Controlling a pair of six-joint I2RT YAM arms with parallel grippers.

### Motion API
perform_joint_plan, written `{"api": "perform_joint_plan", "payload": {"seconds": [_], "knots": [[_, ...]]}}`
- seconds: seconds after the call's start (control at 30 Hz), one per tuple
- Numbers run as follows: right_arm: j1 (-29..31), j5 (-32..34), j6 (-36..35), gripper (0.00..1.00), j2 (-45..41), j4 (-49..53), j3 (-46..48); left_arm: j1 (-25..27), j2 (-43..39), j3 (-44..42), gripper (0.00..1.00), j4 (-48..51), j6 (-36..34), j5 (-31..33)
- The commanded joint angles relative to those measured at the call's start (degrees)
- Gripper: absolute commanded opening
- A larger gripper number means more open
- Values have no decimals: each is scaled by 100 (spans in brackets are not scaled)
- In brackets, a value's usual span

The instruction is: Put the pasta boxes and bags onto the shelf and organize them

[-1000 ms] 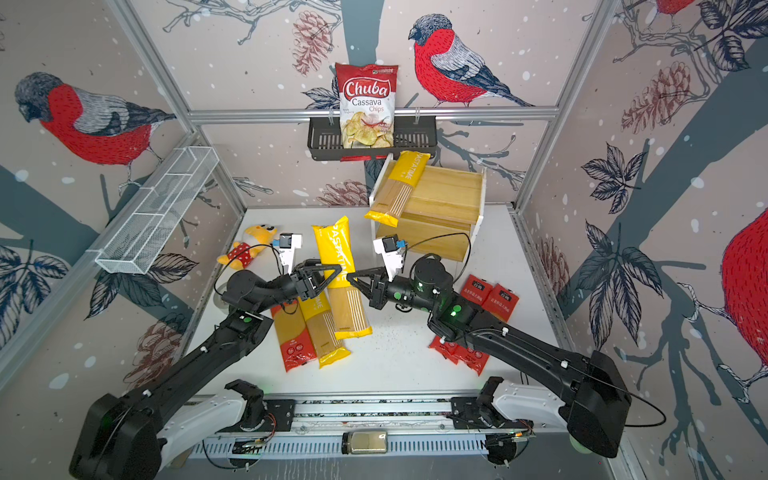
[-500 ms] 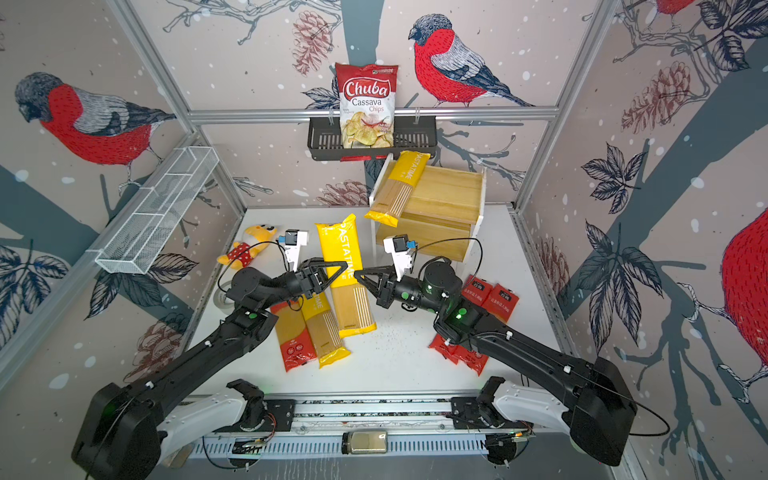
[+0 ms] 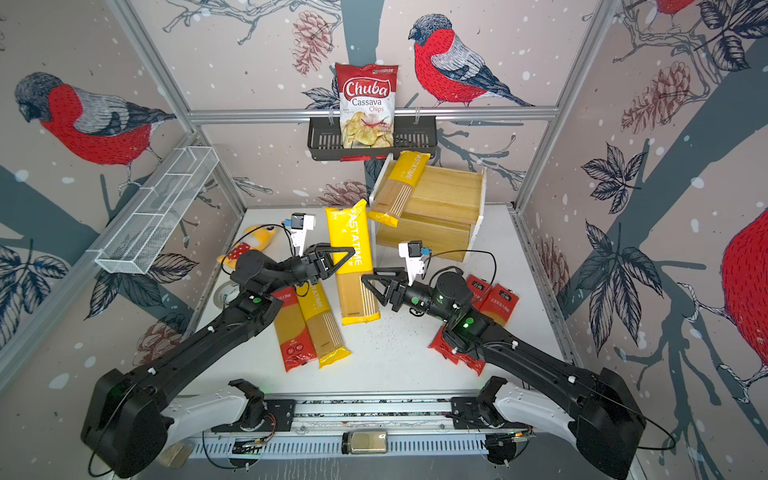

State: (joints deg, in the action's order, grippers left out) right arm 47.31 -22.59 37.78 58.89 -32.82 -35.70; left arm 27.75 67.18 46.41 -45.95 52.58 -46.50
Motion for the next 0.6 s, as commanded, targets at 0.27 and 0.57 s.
{"api": "perform_joint_plan", "payload": {"seconds": [0.27, 0.57], "knots": [[-20, -87, 393, 75, -455, -607, 843, 28, 719, 814, 0, -401, 438, 563], [-29, -61, 687, 70, -597, -934, 1022, 124, 915, 778, 0, -1026, 783, 551]]}}
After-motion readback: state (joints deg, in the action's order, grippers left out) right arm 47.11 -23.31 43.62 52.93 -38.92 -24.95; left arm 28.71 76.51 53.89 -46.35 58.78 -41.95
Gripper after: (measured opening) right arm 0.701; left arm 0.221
